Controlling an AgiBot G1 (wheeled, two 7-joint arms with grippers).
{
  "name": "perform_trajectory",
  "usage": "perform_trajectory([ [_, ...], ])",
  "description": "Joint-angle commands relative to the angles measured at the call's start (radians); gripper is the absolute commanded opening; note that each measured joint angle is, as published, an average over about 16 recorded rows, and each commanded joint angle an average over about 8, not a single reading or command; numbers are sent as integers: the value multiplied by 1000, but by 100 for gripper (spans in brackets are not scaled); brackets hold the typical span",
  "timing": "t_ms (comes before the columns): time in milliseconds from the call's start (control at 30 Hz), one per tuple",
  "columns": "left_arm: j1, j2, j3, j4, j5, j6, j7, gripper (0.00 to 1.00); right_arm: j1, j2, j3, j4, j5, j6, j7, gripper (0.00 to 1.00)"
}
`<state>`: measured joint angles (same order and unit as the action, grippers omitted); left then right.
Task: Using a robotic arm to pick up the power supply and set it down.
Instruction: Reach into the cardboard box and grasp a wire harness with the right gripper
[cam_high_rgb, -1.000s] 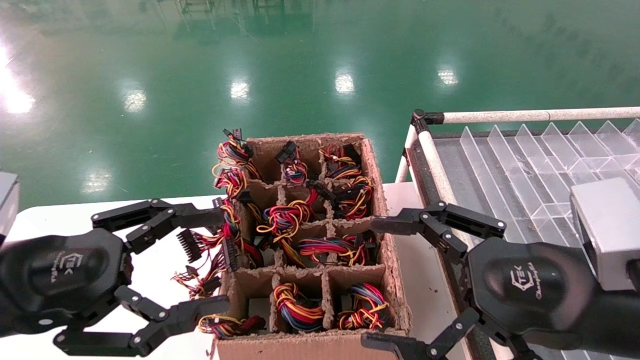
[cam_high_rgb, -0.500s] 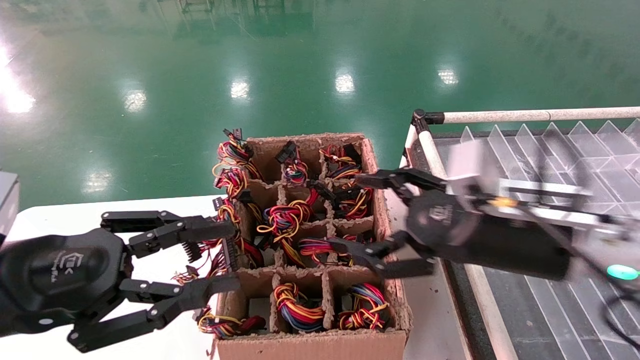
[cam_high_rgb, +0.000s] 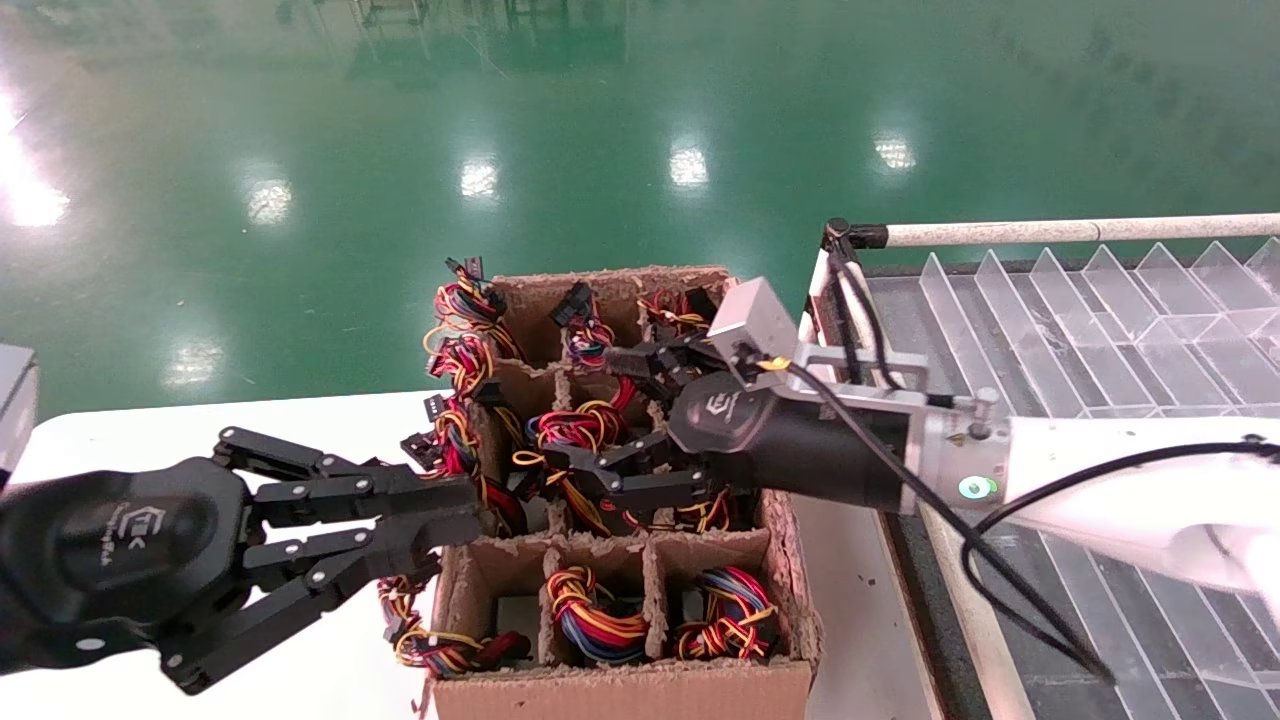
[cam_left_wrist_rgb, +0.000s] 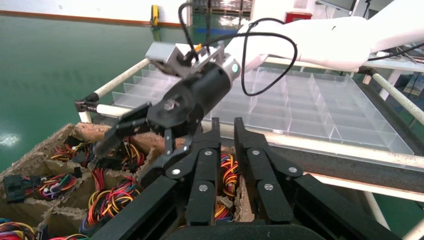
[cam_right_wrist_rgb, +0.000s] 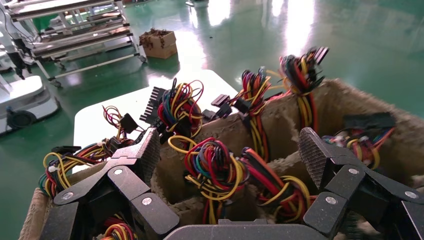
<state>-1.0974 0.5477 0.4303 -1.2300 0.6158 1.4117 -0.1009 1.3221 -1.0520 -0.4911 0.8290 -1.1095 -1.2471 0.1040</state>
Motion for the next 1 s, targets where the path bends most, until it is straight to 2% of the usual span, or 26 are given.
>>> perform_trajectory([
  [33, 0, 0, 0, 0, 0, 0, 0, 0, 7, -22, -6, -37, -4, 0, -14, 3],
  [67, 0, 0, 0, 0, 0, 0, 0, 0, 10, -29, -9, -48, -7, -4, -17, 0],
  [567, 0, 0, 0, 0, 0, 0, 0, 0, 23, -64, -43, -123, -34, -53, -40, 0],
  [1000, 0, 0, 0, 0, 0, 0, 0, 0, 7, -73, -40, -130, -46, -11, -70, 0],
])
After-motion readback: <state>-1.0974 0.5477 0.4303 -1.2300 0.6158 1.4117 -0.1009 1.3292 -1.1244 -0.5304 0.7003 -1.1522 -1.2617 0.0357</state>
